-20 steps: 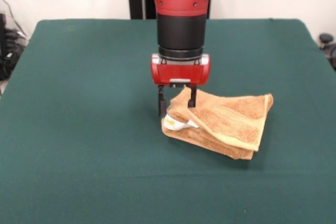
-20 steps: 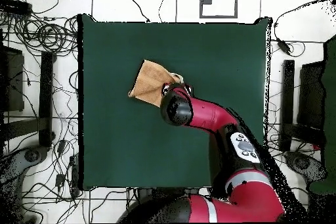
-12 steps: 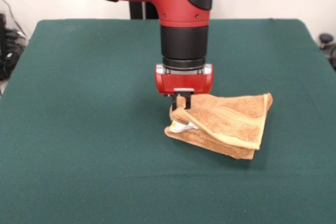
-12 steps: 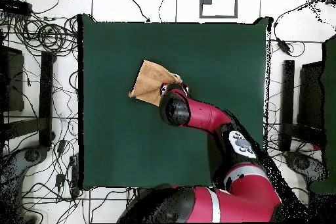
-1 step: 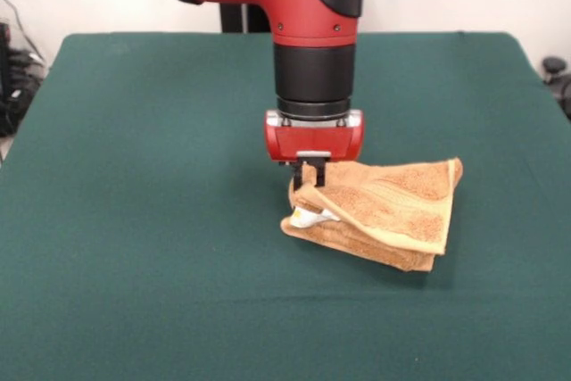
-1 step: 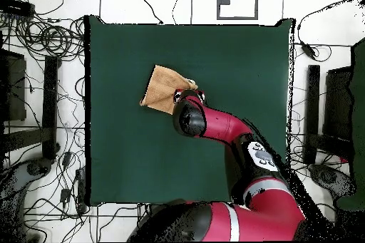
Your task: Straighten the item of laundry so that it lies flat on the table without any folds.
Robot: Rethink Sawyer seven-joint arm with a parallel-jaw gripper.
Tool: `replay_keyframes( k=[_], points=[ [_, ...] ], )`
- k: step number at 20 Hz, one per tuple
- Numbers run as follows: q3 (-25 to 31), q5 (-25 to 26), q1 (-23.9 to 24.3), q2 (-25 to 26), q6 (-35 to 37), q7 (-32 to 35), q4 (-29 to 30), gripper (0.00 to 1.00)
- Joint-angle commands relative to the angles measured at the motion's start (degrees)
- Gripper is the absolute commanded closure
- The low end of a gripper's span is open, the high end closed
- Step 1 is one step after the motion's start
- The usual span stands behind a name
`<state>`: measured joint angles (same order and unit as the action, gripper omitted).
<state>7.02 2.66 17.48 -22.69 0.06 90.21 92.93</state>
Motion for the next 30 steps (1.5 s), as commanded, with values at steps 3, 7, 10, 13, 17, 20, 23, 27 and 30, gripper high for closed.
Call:
replay_keyframes(
  k=[3,7,10,13,17,20,23,27,30],
  points=[
    [16.21,-14.26,1.98,-5.25,14.26,20.82,13.66,1.0],
    [20.48,-17.94,4.04,-7.61,12.82,21.12,18.63,1.0],
    [21.48,-18.92,5.0,-7.63,11.17,19.64,19.86,1.0],
    [22.24,-19.29,5.49,-7.5,9.92,18.32,20.16,1.0],
    [22.27,-19.18,5.49,-7.66,9.44,18.01,20.21,1.0],
    [22.35,-19.12,5.49,-7.75,9.1,17.83,20.27,1.0],
    [22.12,-19.14,5.17,-7.97,8.9,17.77,20.12,1.0],
    [20.08,-18.53,3.64,-9.04,8.59,17.24,19.41,1.0],
    [16.3,-16.2,2.36,-9.83,10.0,13.59,16.65,1.0]
  ],
)
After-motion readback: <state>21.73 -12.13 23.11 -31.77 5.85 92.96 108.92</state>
